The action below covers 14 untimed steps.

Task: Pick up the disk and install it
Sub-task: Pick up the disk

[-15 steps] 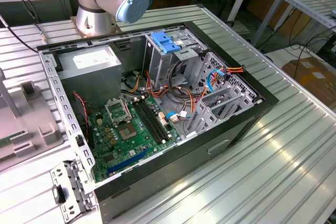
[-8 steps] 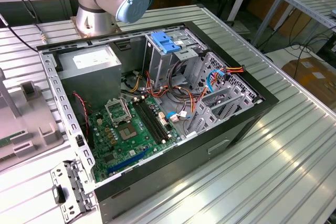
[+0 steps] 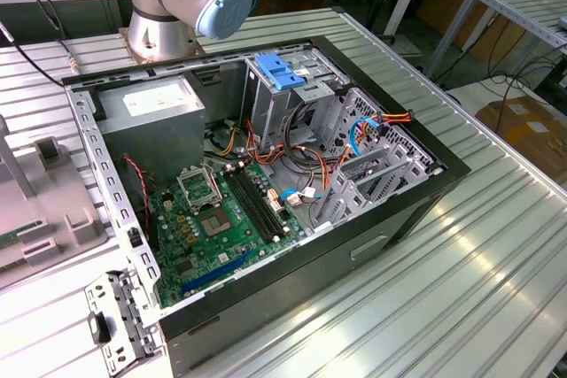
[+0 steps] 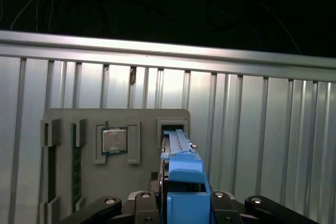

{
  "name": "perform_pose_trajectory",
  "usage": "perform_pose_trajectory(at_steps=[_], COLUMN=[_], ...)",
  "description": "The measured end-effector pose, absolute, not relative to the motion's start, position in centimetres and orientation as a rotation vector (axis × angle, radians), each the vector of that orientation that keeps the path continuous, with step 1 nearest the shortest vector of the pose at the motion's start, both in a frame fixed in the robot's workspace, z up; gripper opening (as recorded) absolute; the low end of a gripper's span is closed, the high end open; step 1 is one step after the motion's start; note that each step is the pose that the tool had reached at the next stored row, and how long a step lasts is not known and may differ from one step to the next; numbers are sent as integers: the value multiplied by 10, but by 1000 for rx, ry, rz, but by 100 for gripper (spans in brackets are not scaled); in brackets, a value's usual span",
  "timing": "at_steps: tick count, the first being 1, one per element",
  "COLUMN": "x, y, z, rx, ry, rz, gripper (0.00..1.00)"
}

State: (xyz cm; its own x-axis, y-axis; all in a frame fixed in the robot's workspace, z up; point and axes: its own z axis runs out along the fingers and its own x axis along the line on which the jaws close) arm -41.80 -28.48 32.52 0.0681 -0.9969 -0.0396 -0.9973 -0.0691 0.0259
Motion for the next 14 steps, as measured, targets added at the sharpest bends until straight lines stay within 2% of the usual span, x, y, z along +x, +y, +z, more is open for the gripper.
perform_pose_trajectory(at_steps=[14], x=[-418], y=[-285], z=[329], rx=[-2290], ry=[2138], rz=[73], gripper=[37])
